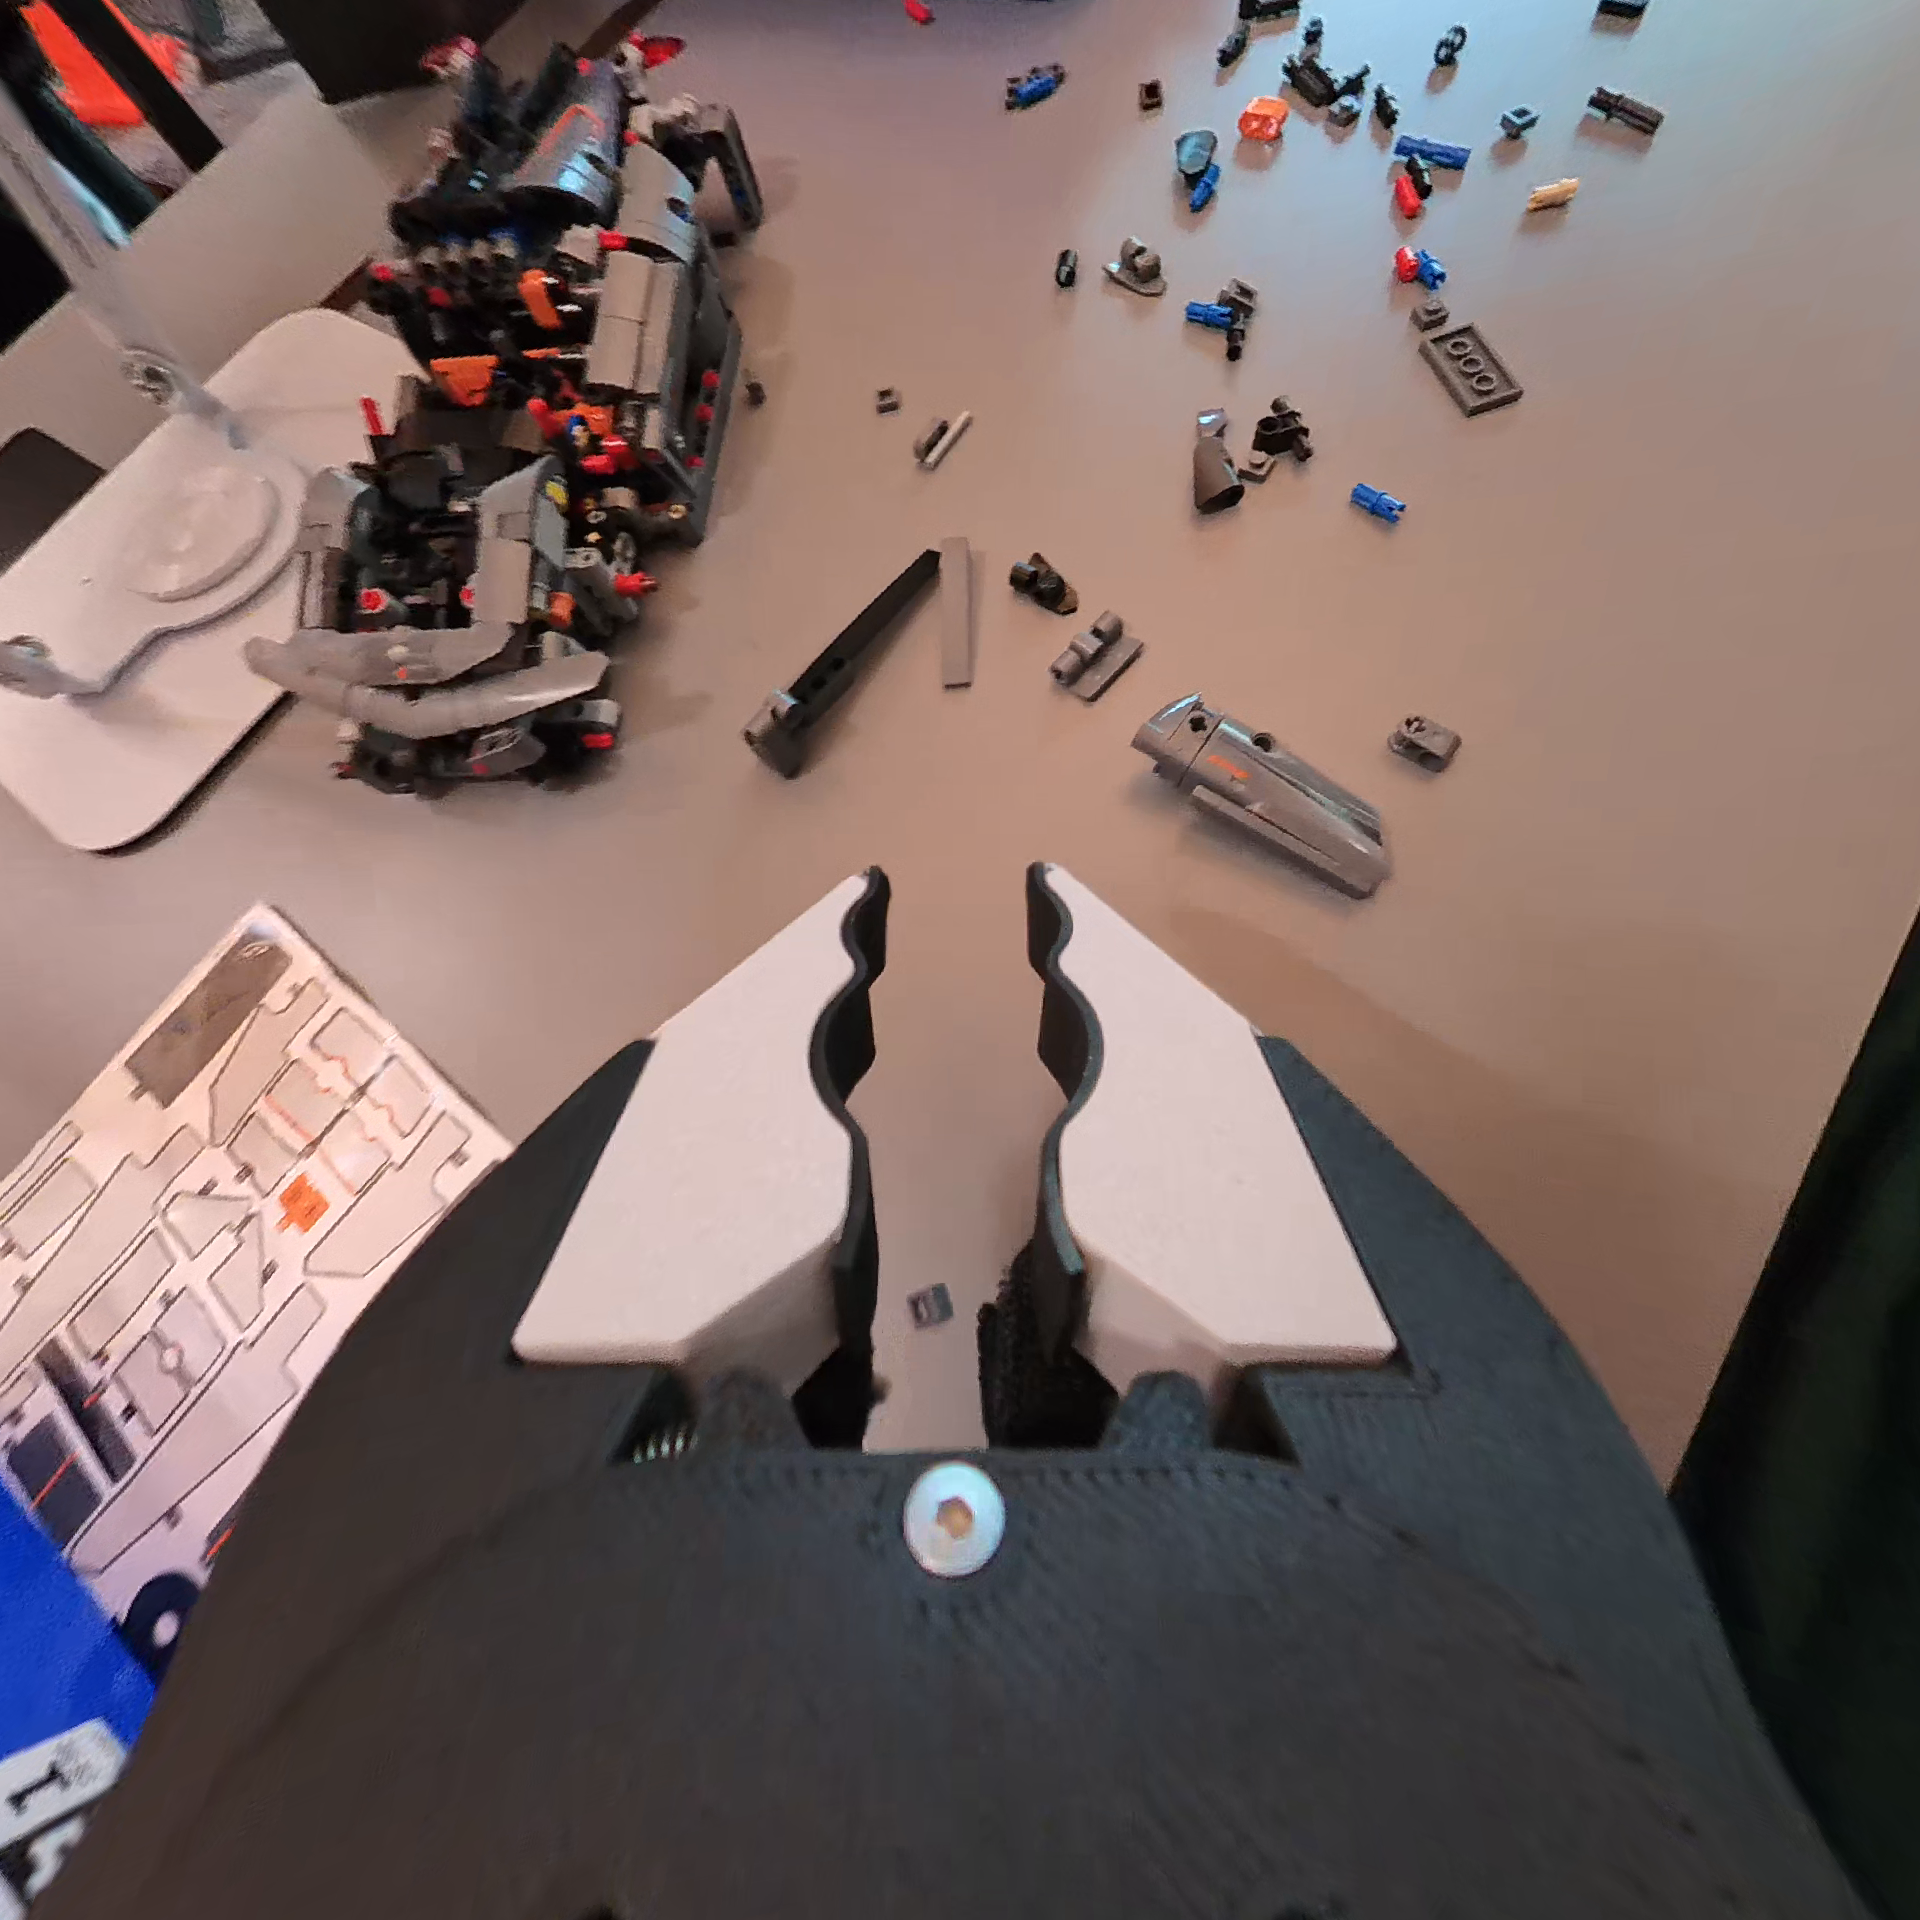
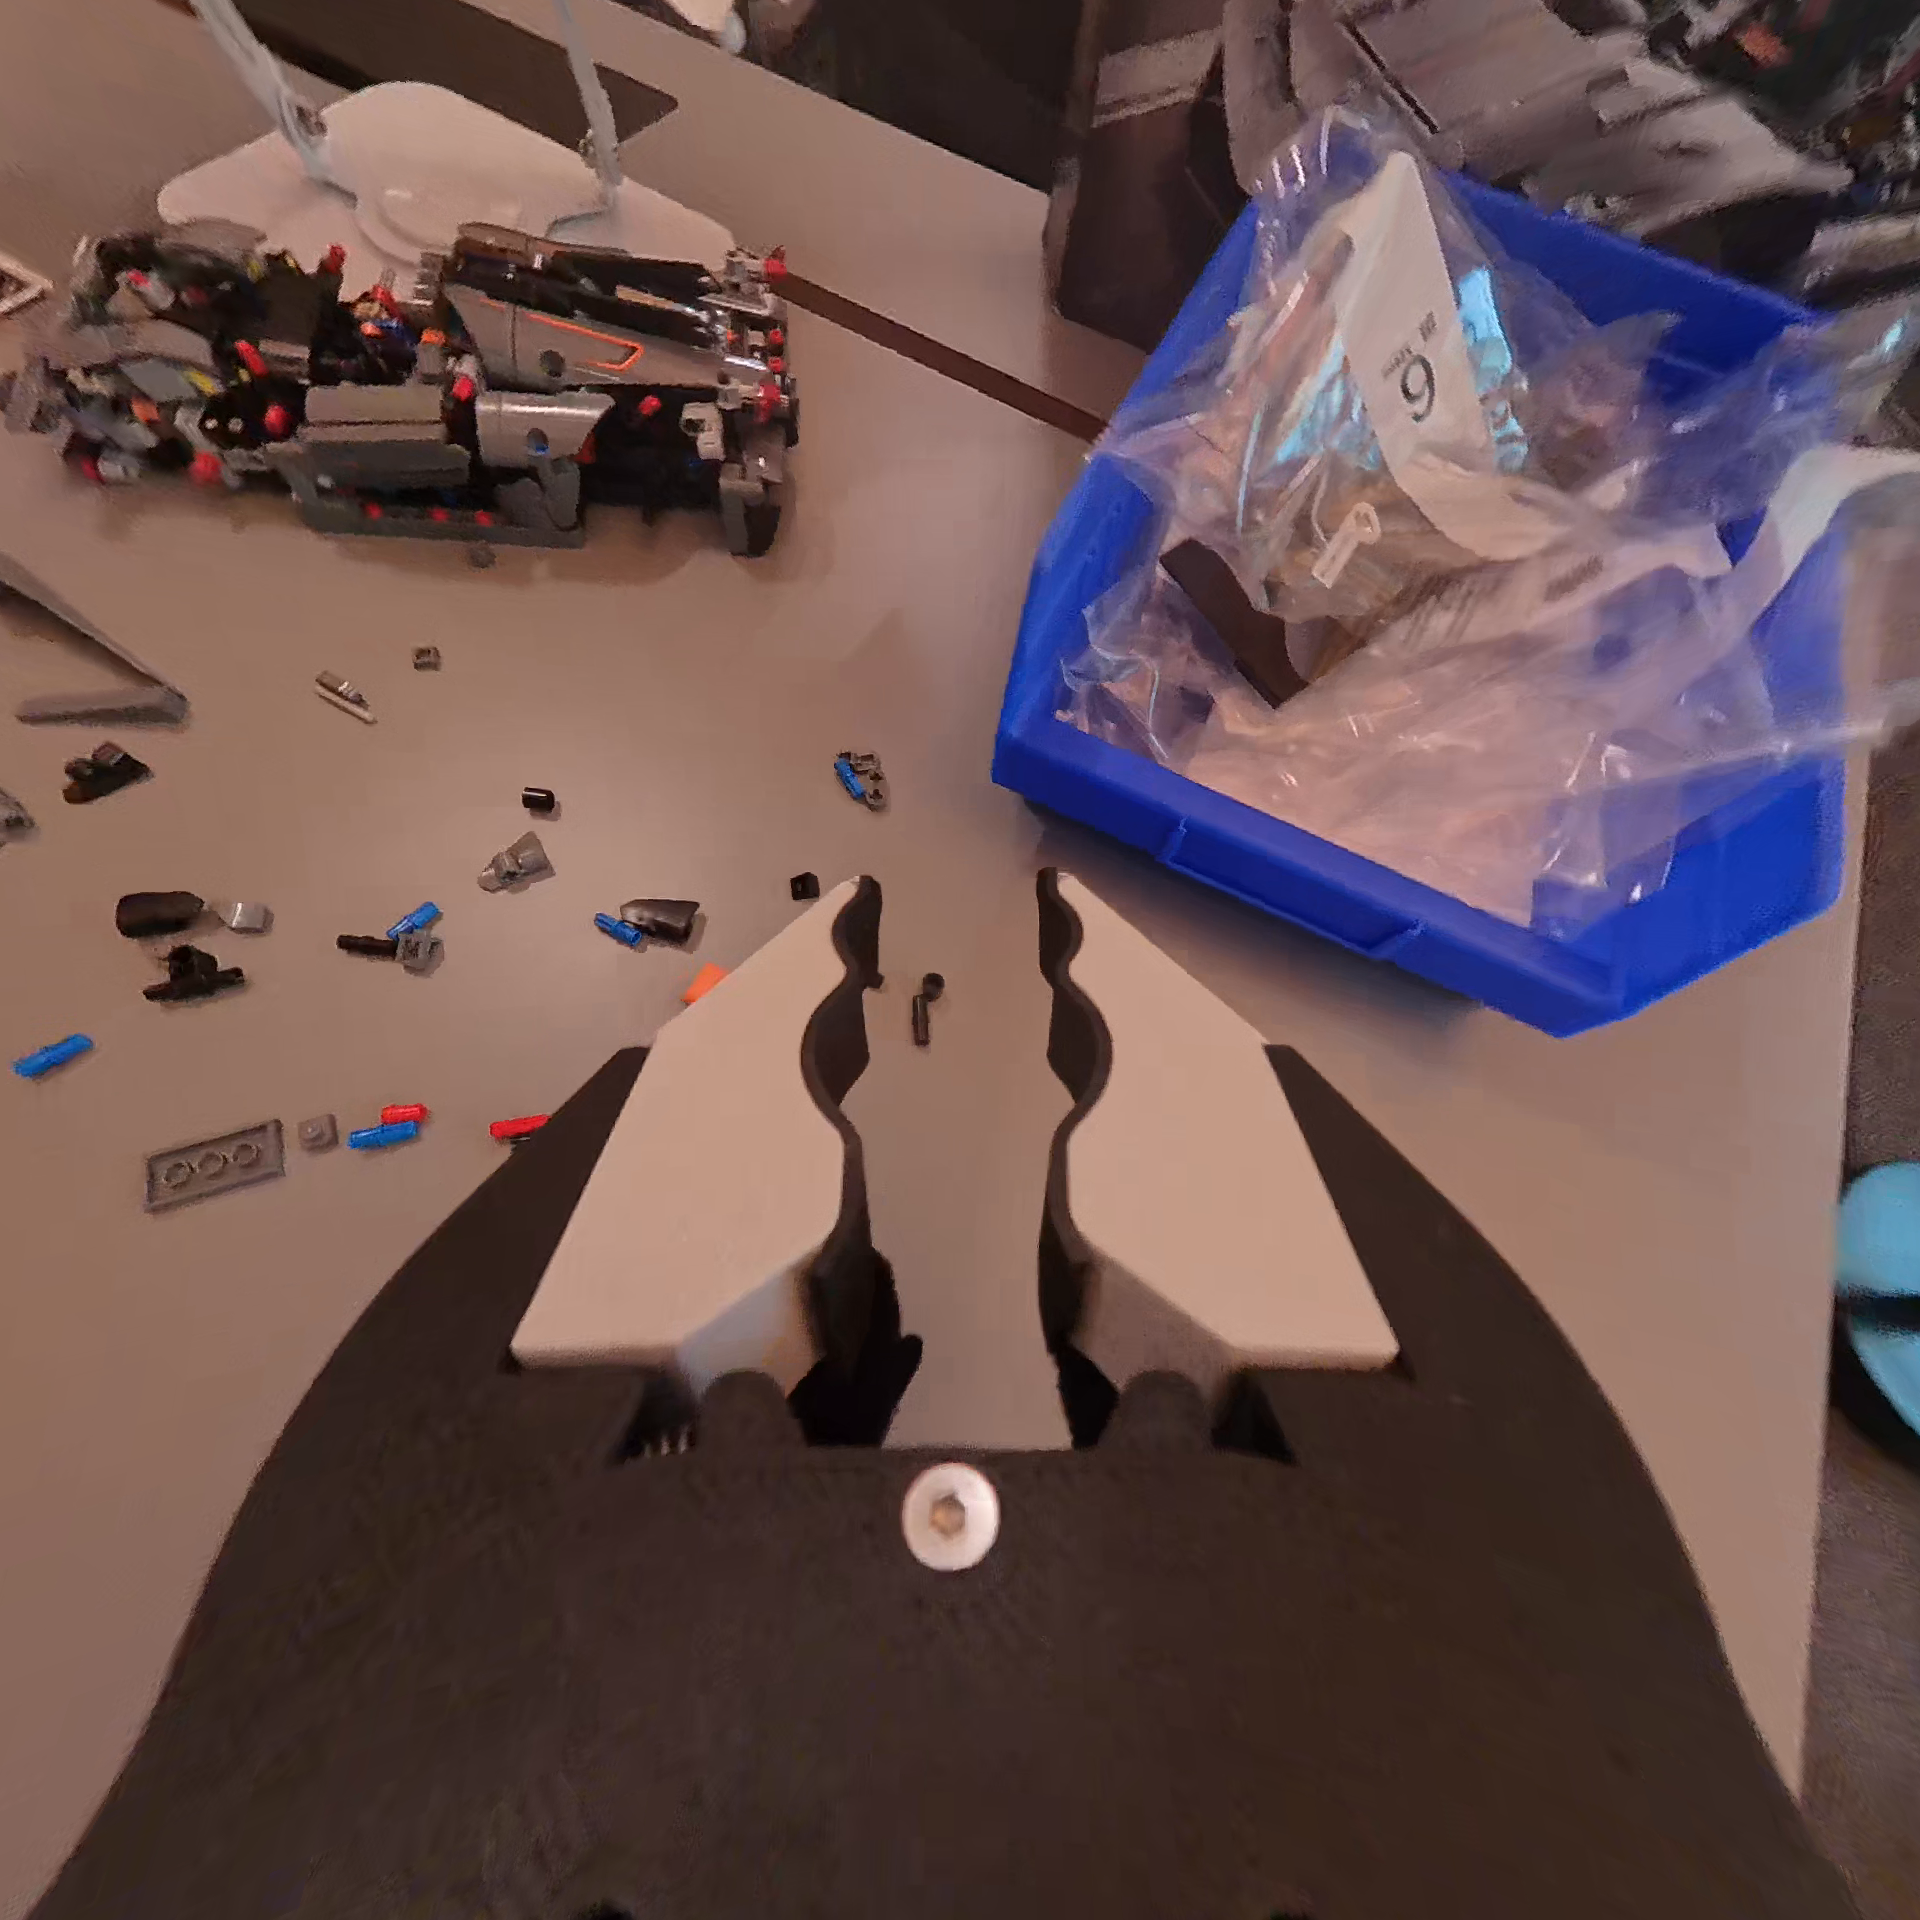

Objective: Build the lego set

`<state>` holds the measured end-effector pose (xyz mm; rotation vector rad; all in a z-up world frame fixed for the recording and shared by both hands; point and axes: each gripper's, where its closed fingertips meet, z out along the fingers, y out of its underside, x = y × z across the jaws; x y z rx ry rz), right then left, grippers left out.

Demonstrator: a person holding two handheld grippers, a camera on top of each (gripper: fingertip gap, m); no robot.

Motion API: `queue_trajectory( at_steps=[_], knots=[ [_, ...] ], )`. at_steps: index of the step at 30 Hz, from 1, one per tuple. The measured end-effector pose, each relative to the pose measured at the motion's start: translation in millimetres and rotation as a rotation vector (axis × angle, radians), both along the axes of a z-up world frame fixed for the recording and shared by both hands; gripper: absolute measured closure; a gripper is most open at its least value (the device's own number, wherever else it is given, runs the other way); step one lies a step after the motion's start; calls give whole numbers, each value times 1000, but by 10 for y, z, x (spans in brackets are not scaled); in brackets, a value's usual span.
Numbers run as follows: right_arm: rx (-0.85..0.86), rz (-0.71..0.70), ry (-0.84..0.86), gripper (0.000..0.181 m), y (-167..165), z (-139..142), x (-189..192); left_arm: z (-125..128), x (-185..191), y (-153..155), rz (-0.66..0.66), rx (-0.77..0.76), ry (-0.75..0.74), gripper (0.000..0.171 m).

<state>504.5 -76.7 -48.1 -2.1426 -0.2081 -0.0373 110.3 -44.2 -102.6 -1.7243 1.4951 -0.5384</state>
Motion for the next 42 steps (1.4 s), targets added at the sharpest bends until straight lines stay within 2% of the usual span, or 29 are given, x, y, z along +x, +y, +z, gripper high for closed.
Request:
queue_trajectory(
  at_steps=[5, 8, 12, 16, 20, 24, 29, 36, 39, 42],
  knots=[
    [36, 125, -221, 151, 64, 317, -483, 133, -305, 11, 38, 50, -88, 147],
    [57, 251, -274, 151, 151, 453, -1042, 210, -499, -23, 45, 86, -131, 147],
    [28, 449, -296, 149, 318, 431, -1929, 314, -677, -100, 45, 126, -178, 144],
    [25, 622, -319, 147, 474, 464, -2741, 316, -723, -125, 60, 129, -240, 137],
    [71, 721, -239, 147, 609, 616, -3356, 266, -749, -188, 54, 182, -237, 131],
    [101, 795, -66, 147, 730, 685, -3878, 293, -875, -198, 62, 222, -250, 133],
    [82, 869, 38, 147, 894, 510, -4429, 441, -1112, -227, 117, 191, -387, 138],
    [29, 976, 228, 147, 1020, 229, -5099, 469, -1592, -174, 243, 221, -409, 144],
    [1, 1005, 300, 148, 1051, 142, -5302, 528, -1821, -163, 298, 237, -425, 146],
    [-18, 1028, 304, 148, 1078, 43, -5422, 579, -2128, -110, 380, 277, -403, 149]
  ],
)
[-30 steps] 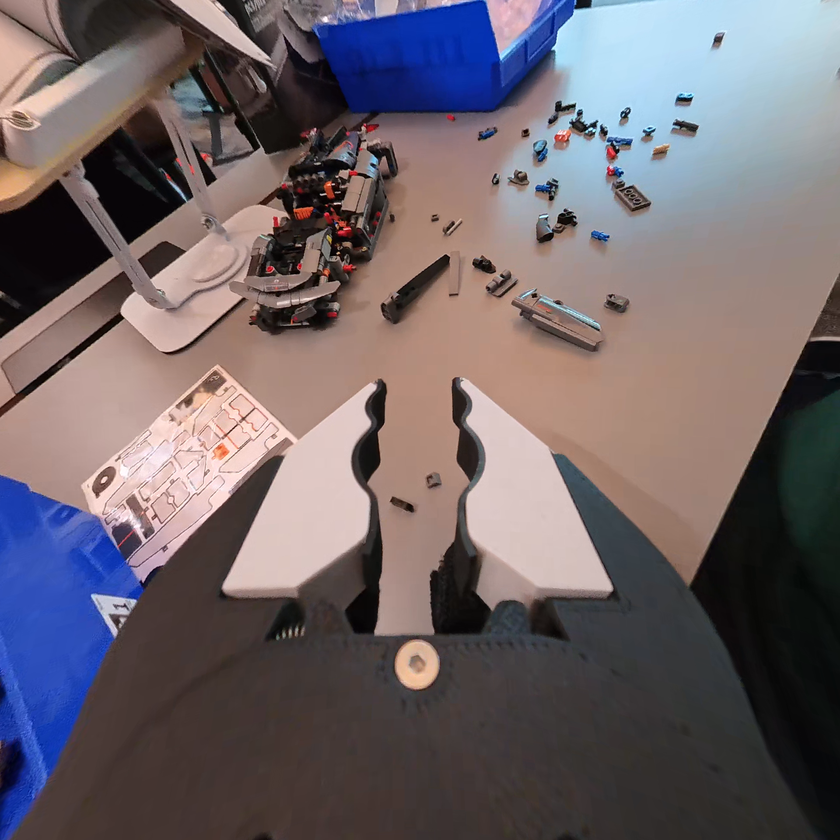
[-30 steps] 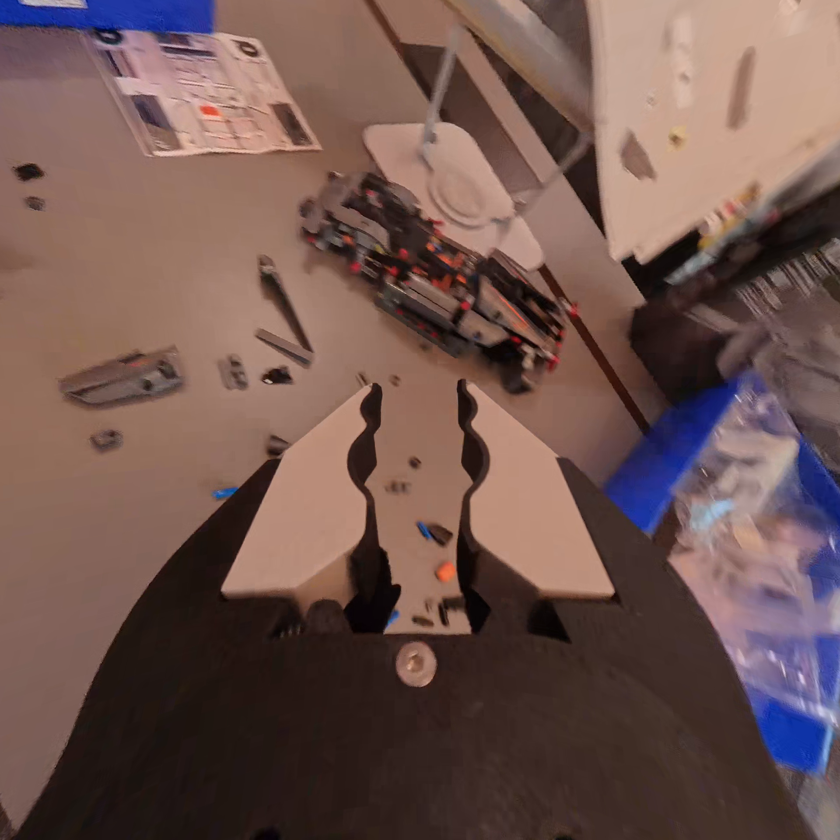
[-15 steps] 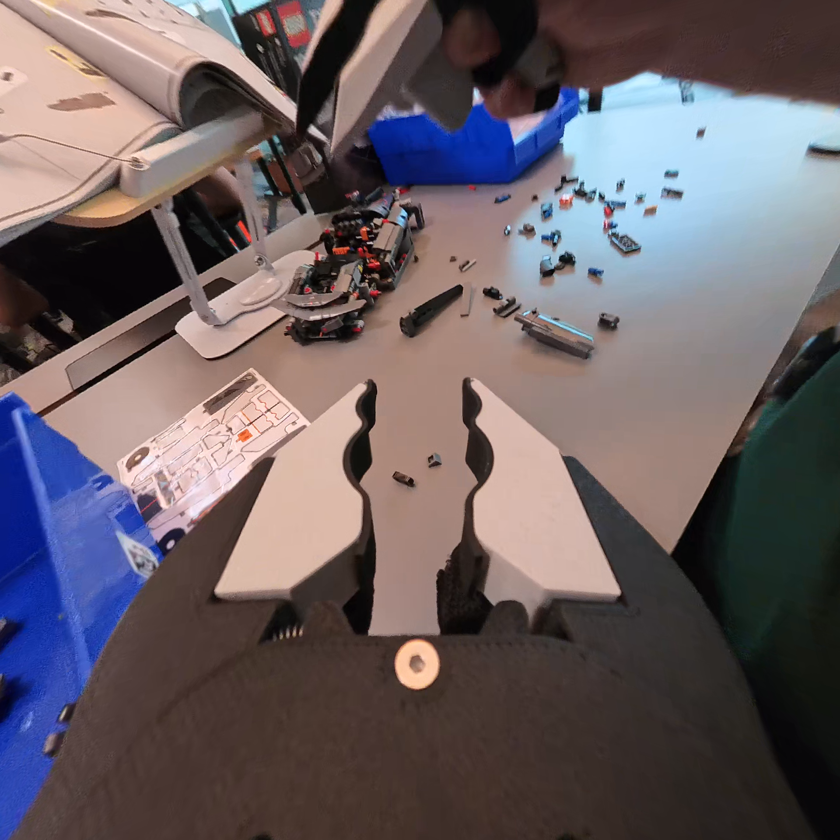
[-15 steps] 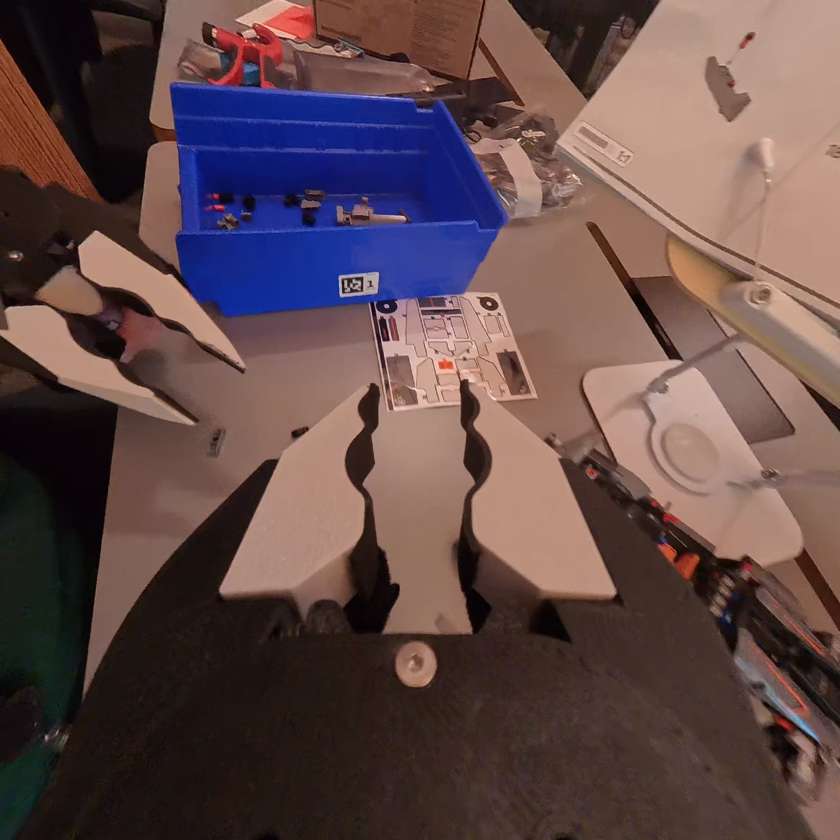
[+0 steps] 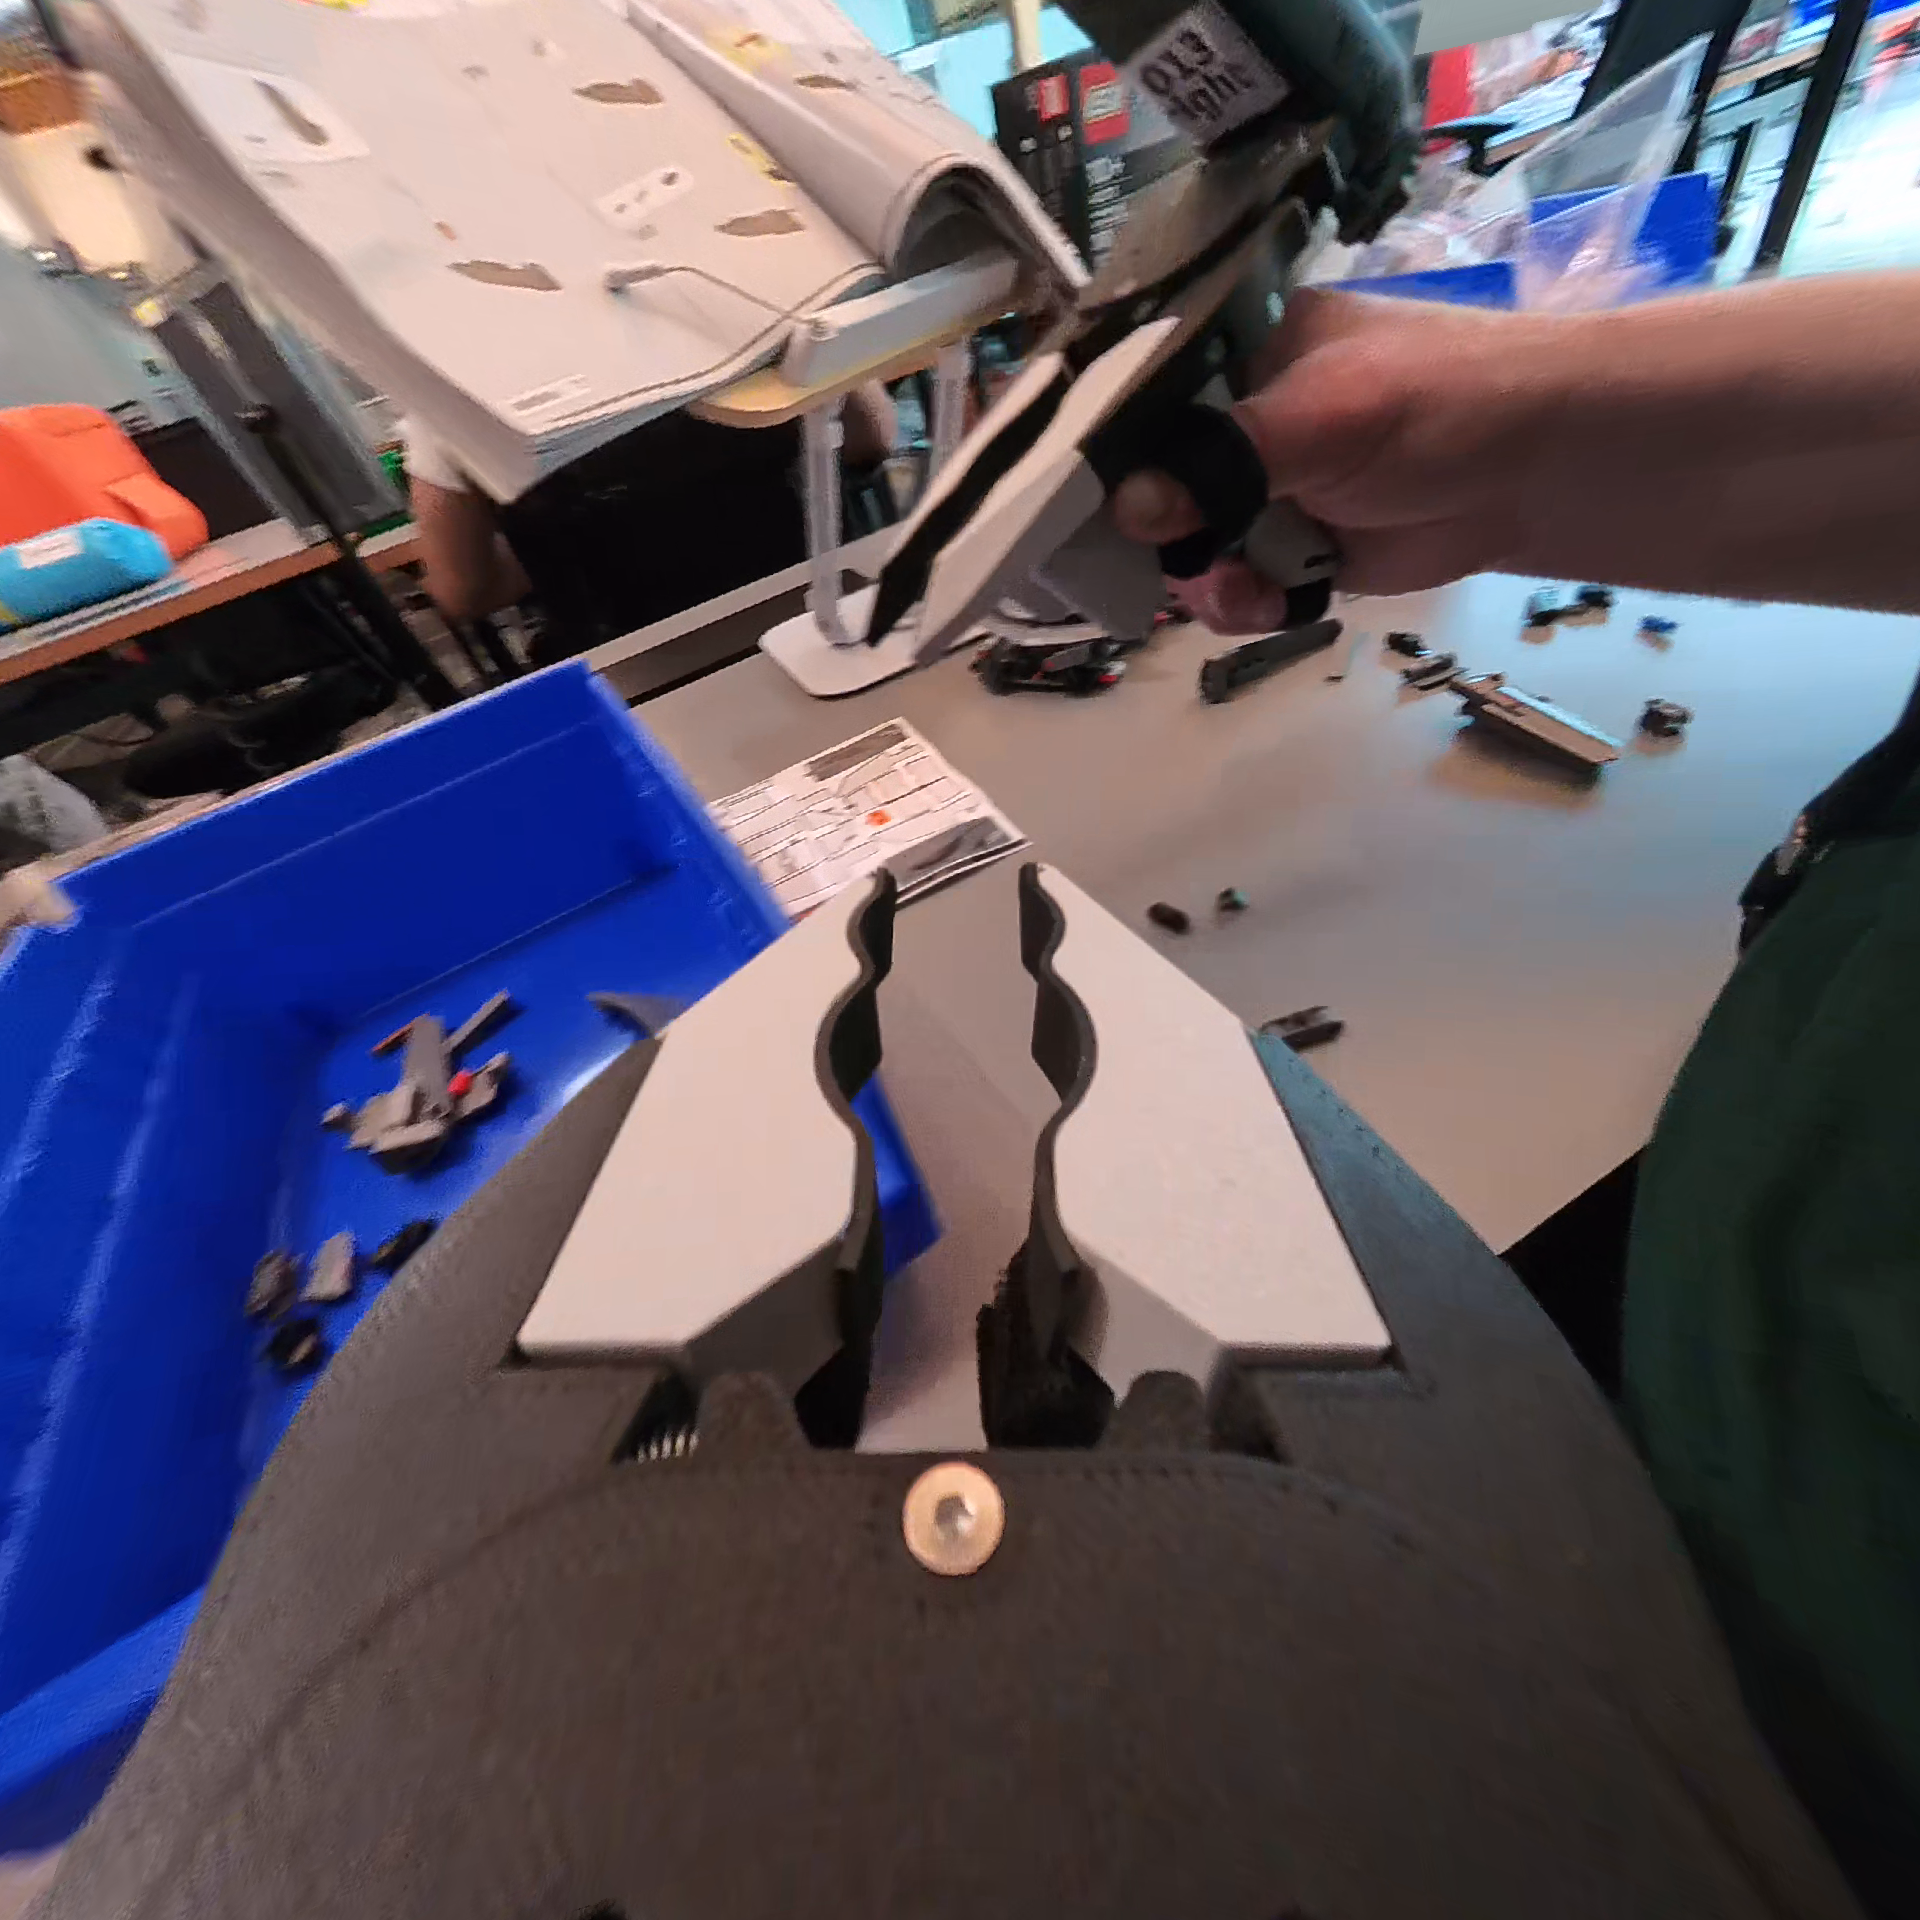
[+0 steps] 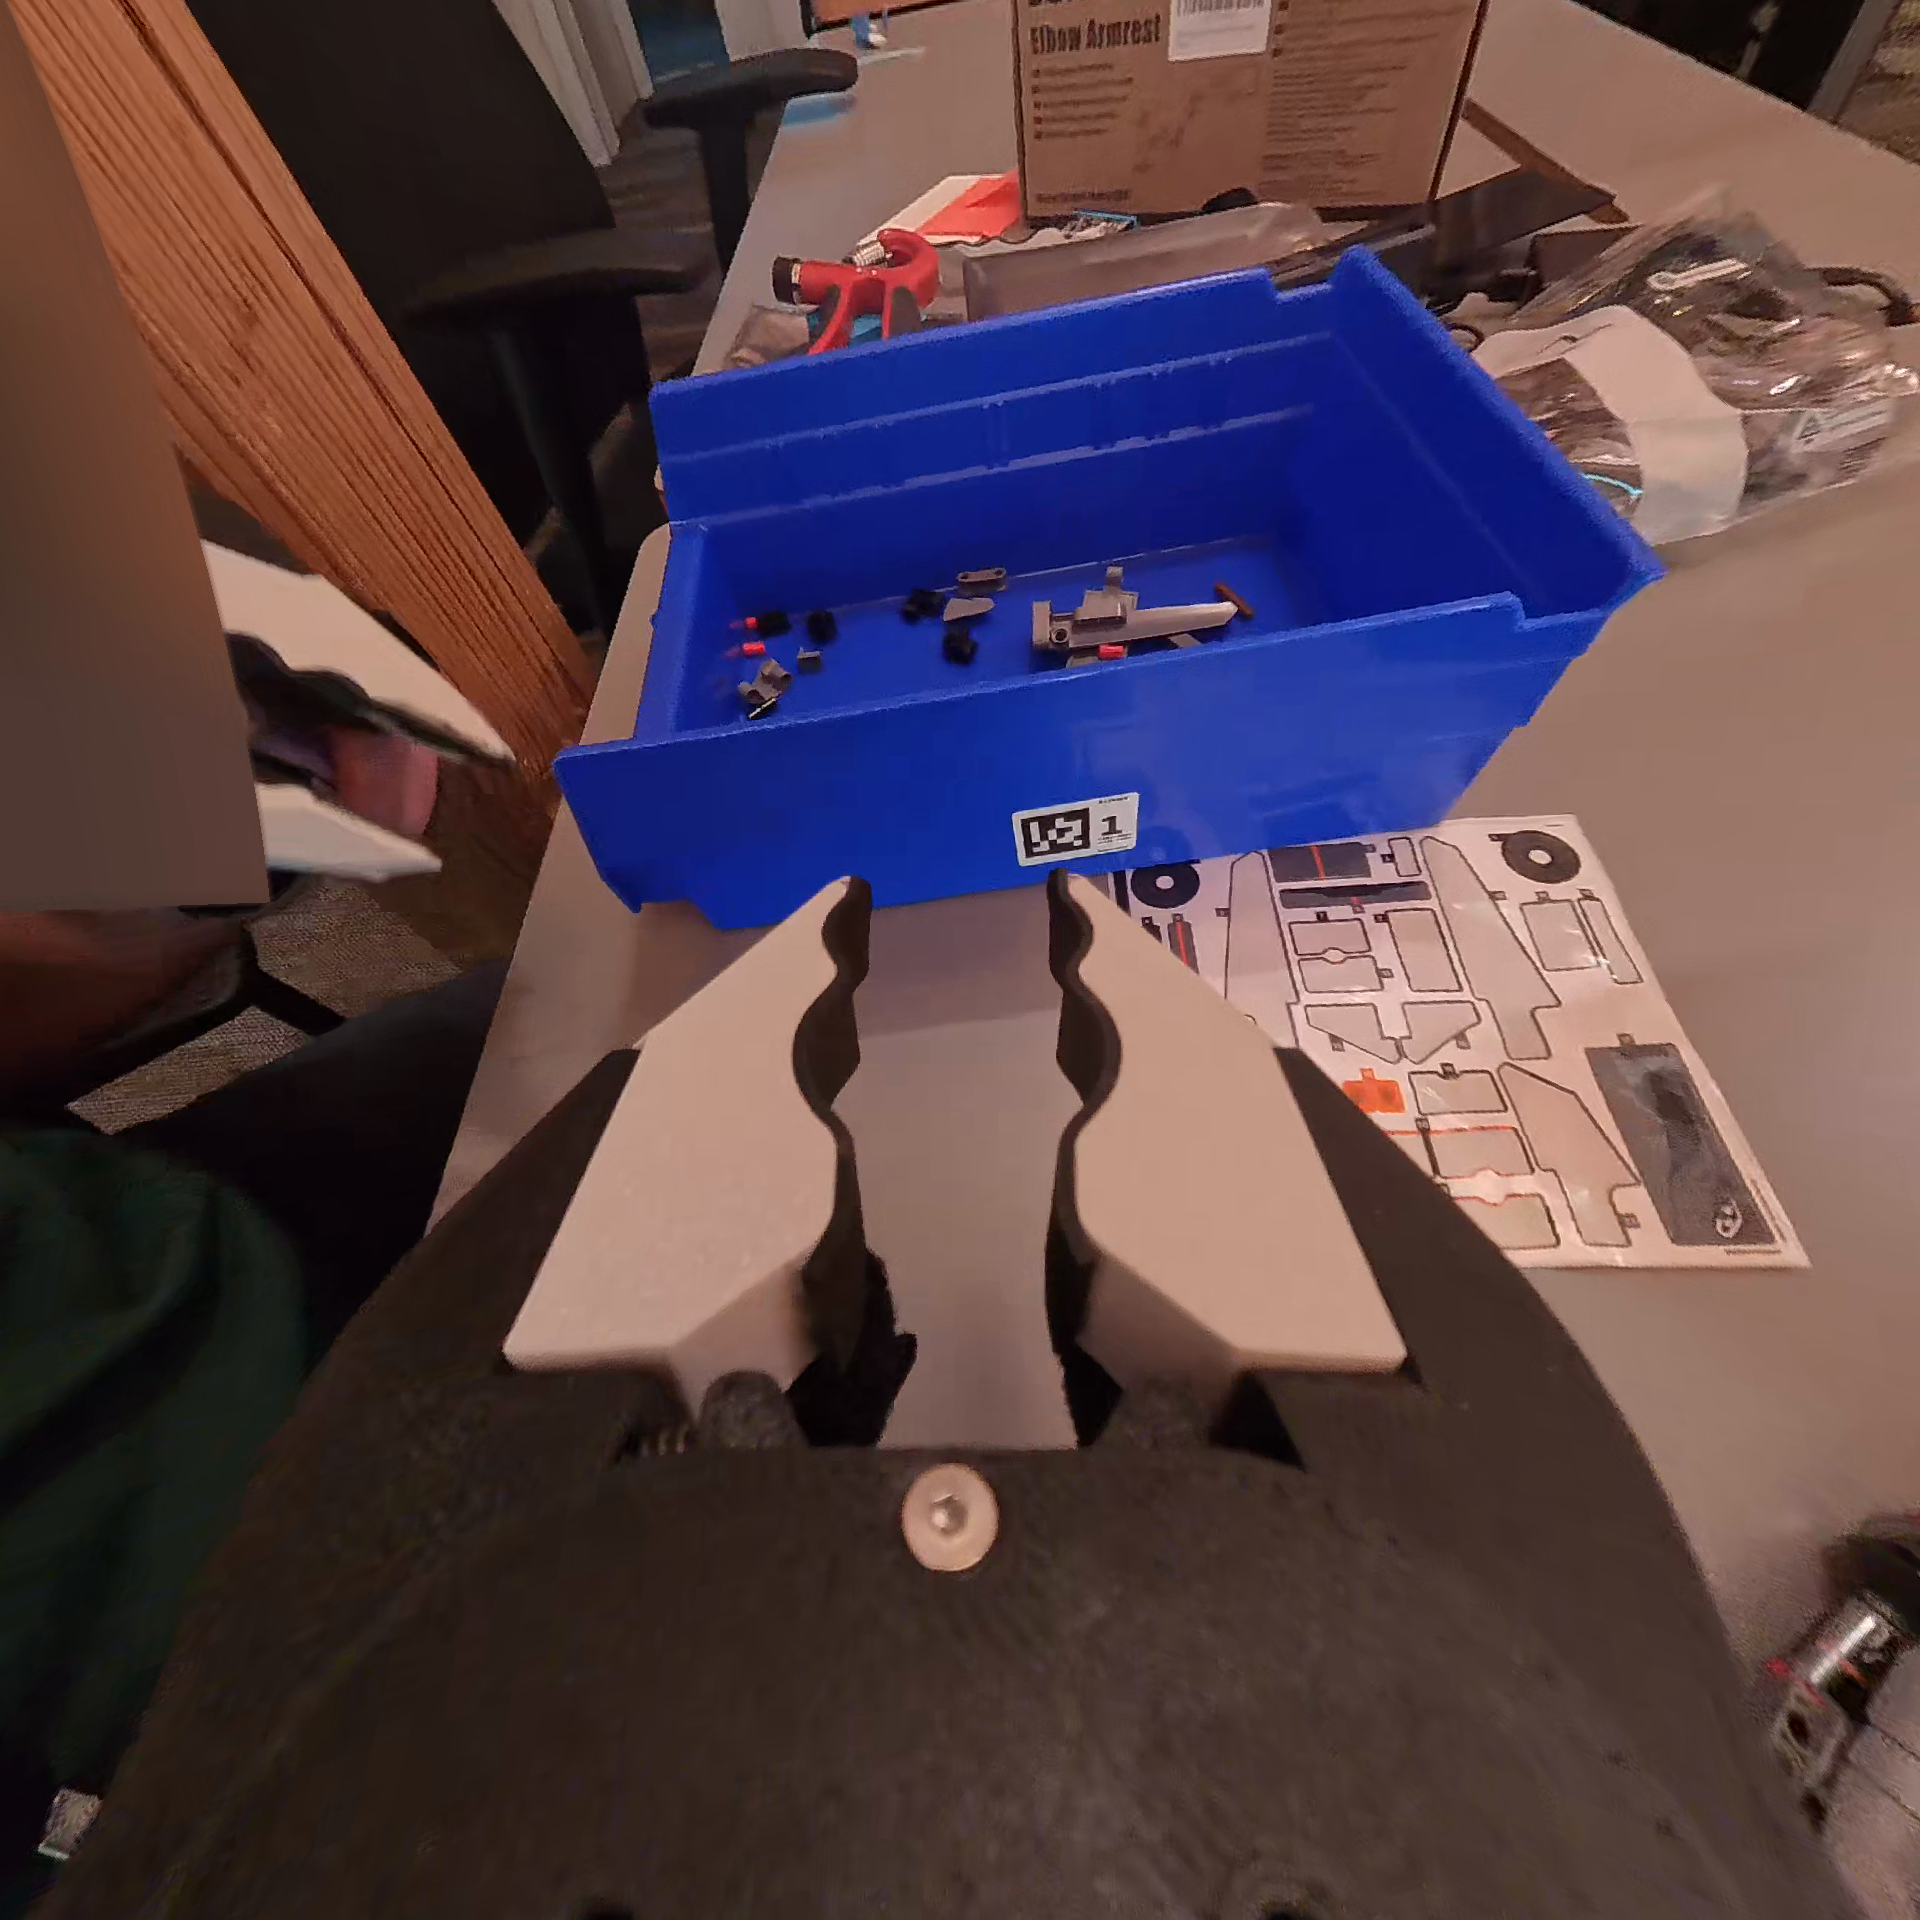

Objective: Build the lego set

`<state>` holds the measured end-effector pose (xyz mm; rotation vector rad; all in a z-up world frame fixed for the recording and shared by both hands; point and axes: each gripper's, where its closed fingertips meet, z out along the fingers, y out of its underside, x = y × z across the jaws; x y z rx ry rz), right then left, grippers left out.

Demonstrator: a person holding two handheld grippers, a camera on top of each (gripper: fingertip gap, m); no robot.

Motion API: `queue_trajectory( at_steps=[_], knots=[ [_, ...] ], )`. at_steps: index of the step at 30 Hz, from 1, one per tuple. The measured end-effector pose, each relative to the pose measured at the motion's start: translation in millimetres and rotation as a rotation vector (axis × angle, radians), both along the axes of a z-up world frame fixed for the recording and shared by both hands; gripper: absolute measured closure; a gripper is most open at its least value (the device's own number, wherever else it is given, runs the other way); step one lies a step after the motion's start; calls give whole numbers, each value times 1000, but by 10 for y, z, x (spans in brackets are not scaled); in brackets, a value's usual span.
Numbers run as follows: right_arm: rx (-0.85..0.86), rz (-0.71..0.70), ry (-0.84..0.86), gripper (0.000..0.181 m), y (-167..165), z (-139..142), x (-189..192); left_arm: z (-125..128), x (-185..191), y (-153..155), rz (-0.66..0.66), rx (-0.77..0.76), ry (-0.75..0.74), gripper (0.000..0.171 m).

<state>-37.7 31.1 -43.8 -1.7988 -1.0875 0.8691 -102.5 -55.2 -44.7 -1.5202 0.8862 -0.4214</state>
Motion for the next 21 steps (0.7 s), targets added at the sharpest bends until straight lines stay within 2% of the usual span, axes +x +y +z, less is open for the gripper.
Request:
queue_trajectory(
  at_steps=[7, 15, 21],
  knots=[
    [-61, 15, 33, 151, 33, -186, -107, -13, -530, 119, 122, -40, -22, 152],
    [-69, -85, -75, 148, 84, -578, 110, -272, -384, 197, 95, -64, 33, 145],
    [-108, -107, -96, 149, 50, -712, 192, -385, -306, 207, 35, -94, 53, 146]
  ],
)
